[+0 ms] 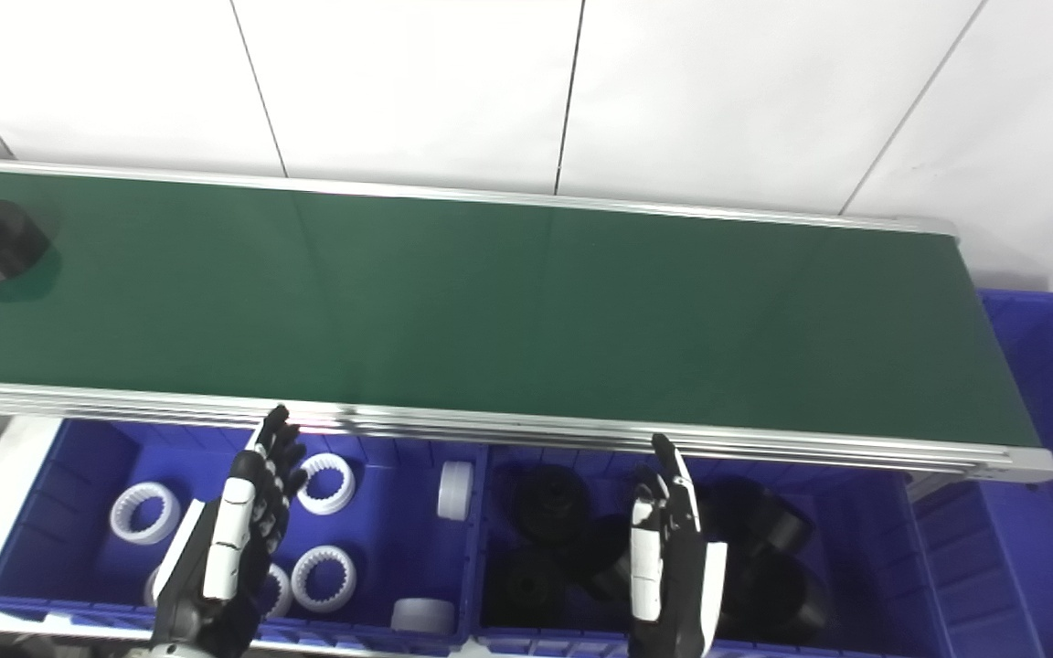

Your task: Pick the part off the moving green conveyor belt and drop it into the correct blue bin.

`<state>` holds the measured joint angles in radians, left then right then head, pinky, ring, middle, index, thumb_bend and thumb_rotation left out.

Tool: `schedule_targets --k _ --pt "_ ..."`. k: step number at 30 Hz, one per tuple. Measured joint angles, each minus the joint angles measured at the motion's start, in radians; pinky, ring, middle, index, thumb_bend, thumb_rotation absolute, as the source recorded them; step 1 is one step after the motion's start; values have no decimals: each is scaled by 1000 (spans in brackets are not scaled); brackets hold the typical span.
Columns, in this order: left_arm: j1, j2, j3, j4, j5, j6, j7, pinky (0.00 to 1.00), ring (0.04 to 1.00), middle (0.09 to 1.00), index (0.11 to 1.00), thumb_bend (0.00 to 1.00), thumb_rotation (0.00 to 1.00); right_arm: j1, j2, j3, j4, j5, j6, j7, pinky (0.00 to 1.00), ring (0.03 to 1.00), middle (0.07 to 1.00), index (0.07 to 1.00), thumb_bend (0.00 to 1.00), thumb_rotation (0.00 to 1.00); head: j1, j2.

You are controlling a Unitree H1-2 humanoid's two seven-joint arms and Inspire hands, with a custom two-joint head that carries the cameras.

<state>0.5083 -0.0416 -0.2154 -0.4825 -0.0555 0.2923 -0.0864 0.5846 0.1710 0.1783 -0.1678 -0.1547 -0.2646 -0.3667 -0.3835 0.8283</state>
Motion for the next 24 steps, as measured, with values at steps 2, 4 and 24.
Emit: schedule_targets --k 2,4,24 --pt "-1 -6 6 -3 -3 13 6 1000 1000 1000 1000 518 1000 0 0 0 0 2 0 0 838 861 930 888 774 1000 0 -2" --pt "0 -5 8 -3 -3 19 8 1000 1000 1000 1000 528 1000 0 0 0 2 8 0 1 841 865 934 890 779 1000 0 -2" --pt "-1 0 -8 7 20 -20 8 1000 1000 1000 1000 560 1000 -4 -9 16 3 53 7 72 873 911 956 924 808 1000 12 -6"
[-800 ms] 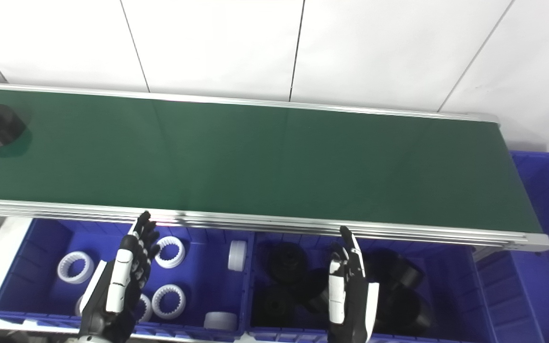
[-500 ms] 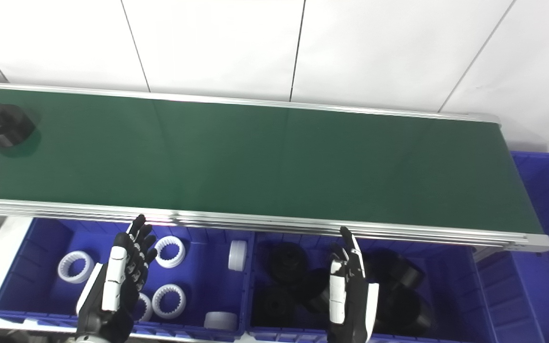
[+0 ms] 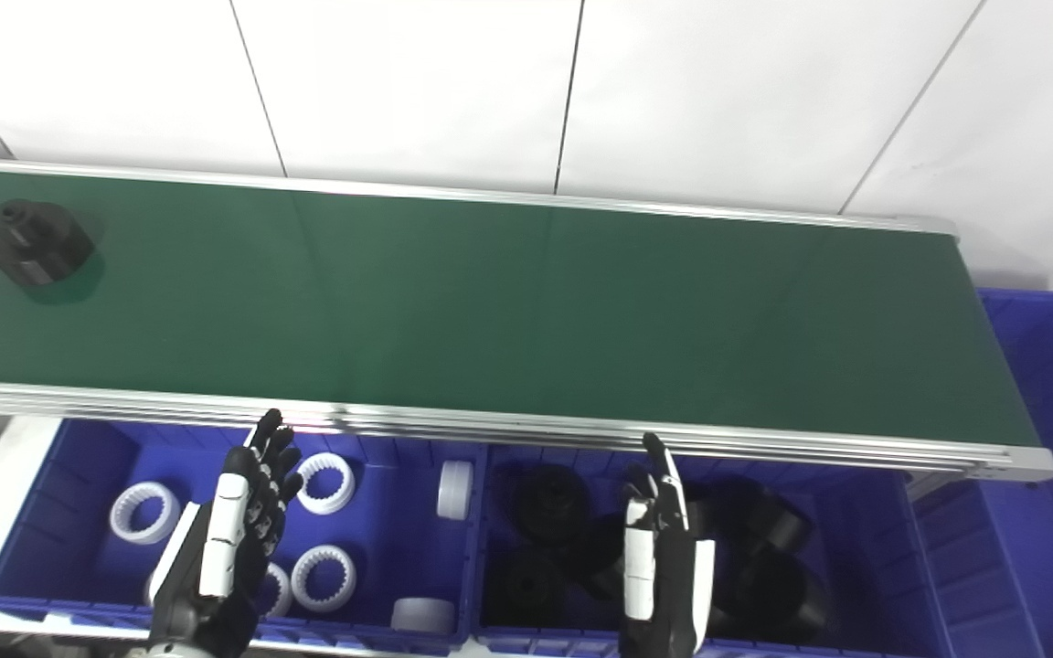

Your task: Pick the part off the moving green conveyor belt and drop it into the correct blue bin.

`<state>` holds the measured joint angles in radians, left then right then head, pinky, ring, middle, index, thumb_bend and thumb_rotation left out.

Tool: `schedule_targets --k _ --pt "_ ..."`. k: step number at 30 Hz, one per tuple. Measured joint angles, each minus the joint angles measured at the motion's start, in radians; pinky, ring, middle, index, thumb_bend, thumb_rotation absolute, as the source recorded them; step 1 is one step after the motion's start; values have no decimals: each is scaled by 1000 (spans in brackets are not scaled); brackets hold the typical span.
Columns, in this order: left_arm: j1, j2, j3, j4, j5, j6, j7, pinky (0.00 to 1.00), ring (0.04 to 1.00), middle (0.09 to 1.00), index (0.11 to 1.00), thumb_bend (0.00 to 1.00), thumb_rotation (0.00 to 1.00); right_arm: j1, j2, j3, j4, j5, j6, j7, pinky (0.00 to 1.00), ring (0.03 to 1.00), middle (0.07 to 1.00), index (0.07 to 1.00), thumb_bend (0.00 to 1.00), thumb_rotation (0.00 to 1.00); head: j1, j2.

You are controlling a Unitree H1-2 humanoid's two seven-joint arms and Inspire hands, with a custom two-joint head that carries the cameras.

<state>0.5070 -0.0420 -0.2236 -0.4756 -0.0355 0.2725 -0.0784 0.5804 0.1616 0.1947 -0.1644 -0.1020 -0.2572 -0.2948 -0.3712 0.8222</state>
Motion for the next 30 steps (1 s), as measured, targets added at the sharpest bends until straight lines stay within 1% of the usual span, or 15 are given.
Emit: schedule_targets --k 6,10,13,17,20,28,30 --pt "0 0 -4 1 0 -29 0 1000 1000 1000 1000 554 1000 0 -1 1 0 9 7 19 877 912 949 916 792 1000 3 2" --pt "1 0 -10 3 3 -33 1 1000 1000 1000 1000 565 1000 0 -1 1 0 22 9 35 939 930 948 930 798 1000 5 2" --pt "2 -1 -12 3 8 -34 2 1000 1000 1000 1000 572 1000 -1 -3 4 0 34 9 43 965 941 952 937 794 1000 6 3" --pt "7 -1 -13 3 8 -42 2 1000 1000 1000 1000 576 1000 -1 -4 6 0 41 9 49 964 942 952 939 800 1000 6 3" --pt "10 -1 -19 4 13 -67 2 1000 1000 1000 1000 579 1000 -2 -5 8 0 41 9 59 964 941 950 937 801 1000 8 2" --pt "16 -1 -24 5 19 -74 2 1000 1000 1000 1000 578 1000 -2 -5 8 -1 38 9 60 973 940 949 939 804 1000 12 0" --pt "17 -2 -24 5 19 -74 2 1000 1000 1000 1000 584 1000 -2 -5 8 -1 38 9 60 970 939 949 941 804 1000 26 -14"
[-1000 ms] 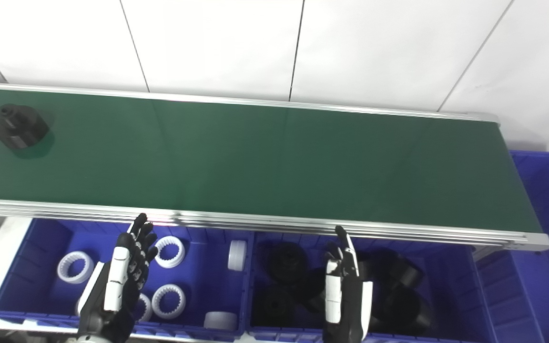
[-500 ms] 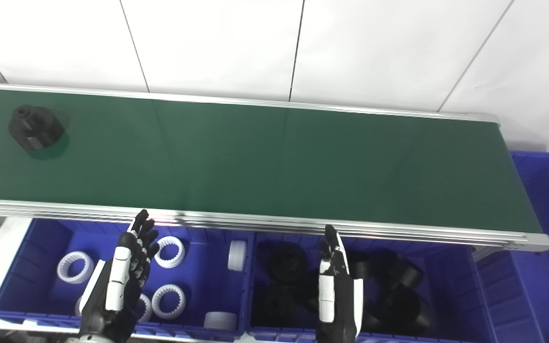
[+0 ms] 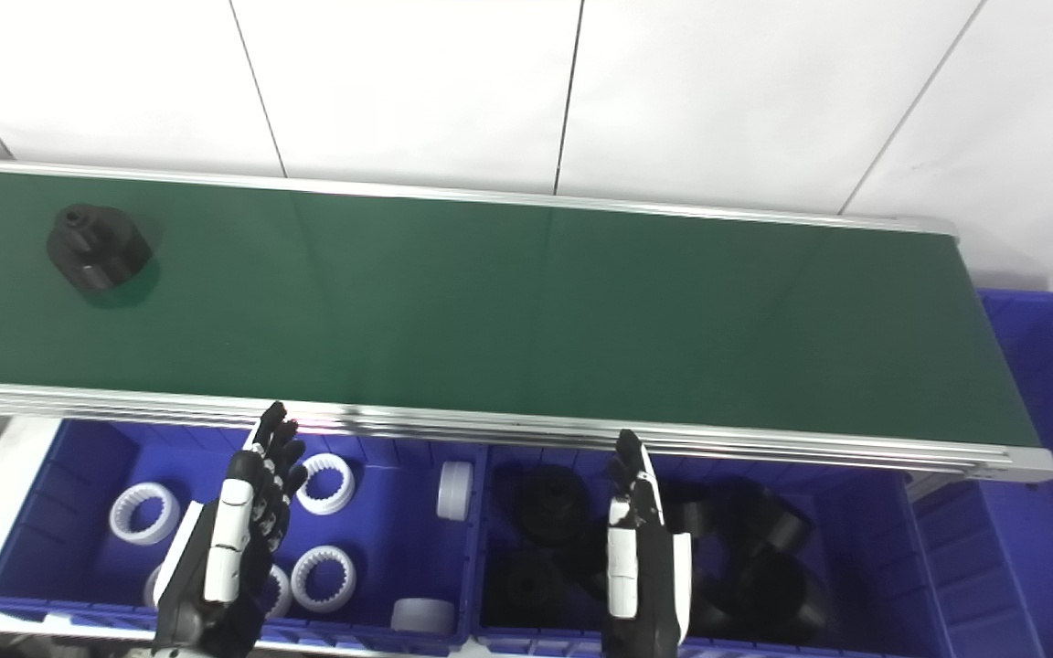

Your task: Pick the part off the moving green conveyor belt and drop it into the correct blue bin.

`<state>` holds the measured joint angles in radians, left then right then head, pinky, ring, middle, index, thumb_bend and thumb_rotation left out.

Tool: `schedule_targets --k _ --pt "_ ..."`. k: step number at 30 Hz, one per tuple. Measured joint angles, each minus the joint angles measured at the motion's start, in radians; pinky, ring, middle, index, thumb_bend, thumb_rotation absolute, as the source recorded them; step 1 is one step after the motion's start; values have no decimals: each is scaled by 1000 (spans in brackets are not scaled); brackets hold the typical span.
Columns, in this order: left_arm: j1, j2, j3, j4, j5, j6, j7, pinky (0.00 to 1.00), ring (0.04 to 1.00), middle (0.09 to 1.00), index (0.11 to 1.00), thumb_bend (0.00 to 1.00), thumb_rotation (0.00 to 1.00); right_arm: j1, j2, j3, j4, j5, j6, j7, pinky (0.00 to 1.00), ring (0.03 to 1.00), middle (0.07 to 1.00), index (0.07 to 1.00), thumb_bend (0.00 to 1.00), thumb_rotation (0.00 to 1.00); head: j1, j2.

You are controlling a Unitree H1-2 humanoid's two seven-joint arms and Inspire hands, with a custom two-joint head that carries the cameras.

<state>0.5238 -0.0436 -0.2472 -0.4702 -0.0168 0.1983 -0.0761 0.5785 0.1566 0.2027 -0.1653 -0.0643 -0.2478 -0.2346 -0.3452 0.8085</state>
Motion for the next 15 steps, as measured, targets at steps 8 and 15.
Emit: schedule_targets --k 8,15 --pt "7 -8 0 66 -2 -45 0 1000 1000 1000 1000 543 985 -2 -3 -2 37 15 -2 4 963 954 961 961 797 1000 84 -120" --pt "8 -19 -12 191 5 -163 10 1000 1000 1000 1000 543 1000 -9 -5 -17 107 78 -36 28 997 978 987 981 809 1000 173 -241"
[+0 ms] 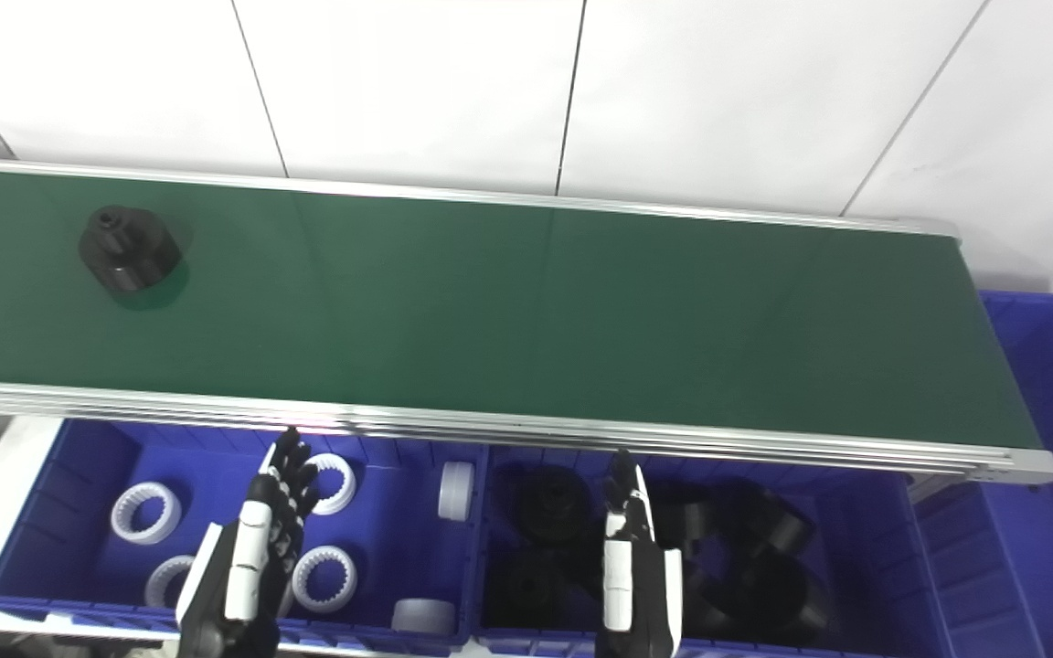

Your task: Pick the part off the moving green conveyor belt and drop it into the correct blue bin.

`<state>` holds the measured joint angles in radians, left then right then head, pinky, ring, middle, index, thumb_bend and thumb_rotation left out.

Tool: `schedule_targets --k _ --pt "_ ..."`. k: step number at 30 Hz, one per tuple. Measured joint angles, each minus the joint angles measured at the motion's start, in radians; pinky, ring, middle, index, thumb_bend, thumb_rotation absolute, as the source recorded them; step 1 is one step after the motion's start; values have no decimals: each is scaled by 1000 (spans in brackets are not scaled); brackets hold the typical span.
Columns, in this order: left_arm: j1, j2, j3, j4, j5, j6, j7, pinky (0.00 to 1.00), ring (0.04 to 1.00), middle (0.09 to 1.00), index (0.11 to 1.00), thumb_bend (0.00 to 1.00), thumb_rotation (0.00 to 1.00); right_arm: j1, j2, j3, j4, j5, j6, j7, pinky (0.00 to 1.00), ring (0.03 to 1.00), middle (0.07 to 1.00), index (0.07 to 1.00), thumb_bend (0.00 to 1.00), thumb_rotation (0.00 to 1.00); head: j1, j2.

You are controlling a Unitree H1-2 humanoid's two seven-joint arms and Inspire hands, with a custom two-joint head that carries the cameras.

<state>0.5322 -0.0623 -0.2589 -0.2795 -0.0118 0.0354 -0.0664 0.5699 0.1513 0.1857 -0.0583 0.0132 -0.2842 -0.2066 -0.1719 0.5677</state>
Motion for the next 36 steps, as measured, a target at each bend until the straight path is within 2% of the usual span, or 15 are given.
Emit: schedule_targets --k 5,7,9,11,13,16,23,28,34,36 --pt "-4 -28 -10 49 18 -43 19 1000 1000 1000 1000 559 1000 -4 0 -14 35 22 -3 23 1000 987 993 994 803 1000 26 -31" --pt "-7 -27 -9 58 21 -55 28 1000 1000 1000 1000 563 1000 -13 0 -22 51 27 -15 32 1000 994 998 998 790 1000 49 -55" --pt "-14 -27 -9 70 32 -70 34 1000 1000 1000 1000 558 1000 -25 -1 -33 72 36 -26 37 1000 996 999 1000 781 1000 49 -55" --pt "-23 -27 -7 91 40 -79 37 1000 1000 1000 1000 552 1000 -33 -3 -41 79 41 -40 42 1000 996 1000 1000 771 1000 64 -80" --pt "-27 -27 -6 102 45 -80 46 1000 1000 1000 1000 544 1000 -43 -5 -49 95 43 -49 53 1000 998 1000 1000 767 1000 65 -80" --pt "-30 -26 -6 115 59 -89 53 1000 1000 1000 1000 549 1000 -45 -5 -56 112 44 -51 64 1000 999 1000 1000 761 1000 72 -104" --pt "-34 -24 -6 125 59 -100 53 1000 1000 1000 1000 599 1000 -50 -5 -65 130 39 -54 72 1000 992 1000 1000 728 1000 74 -112" --pt "-37 -24 -5 135 59 -104 53 1000 1000 1000 1000 585 1000 -52 -5 -67 135 37 -58 75 1000 993 1000 1000 711 1000 77 -124" --pt "-43 -24 -3 160 57 -127 55 1000 1000 1000 1000 729 975 -58 -5 -71 147 26 -79 77 1000 997 1000 1000 699 1000 78 -144" --pt "-46 -24 -2 166 51 -150 54 1000 1000 1000 1000 744 967 -62 -5 -72 156 26 -80 80 1000 997 1000 1000 698 1000 77 -146"
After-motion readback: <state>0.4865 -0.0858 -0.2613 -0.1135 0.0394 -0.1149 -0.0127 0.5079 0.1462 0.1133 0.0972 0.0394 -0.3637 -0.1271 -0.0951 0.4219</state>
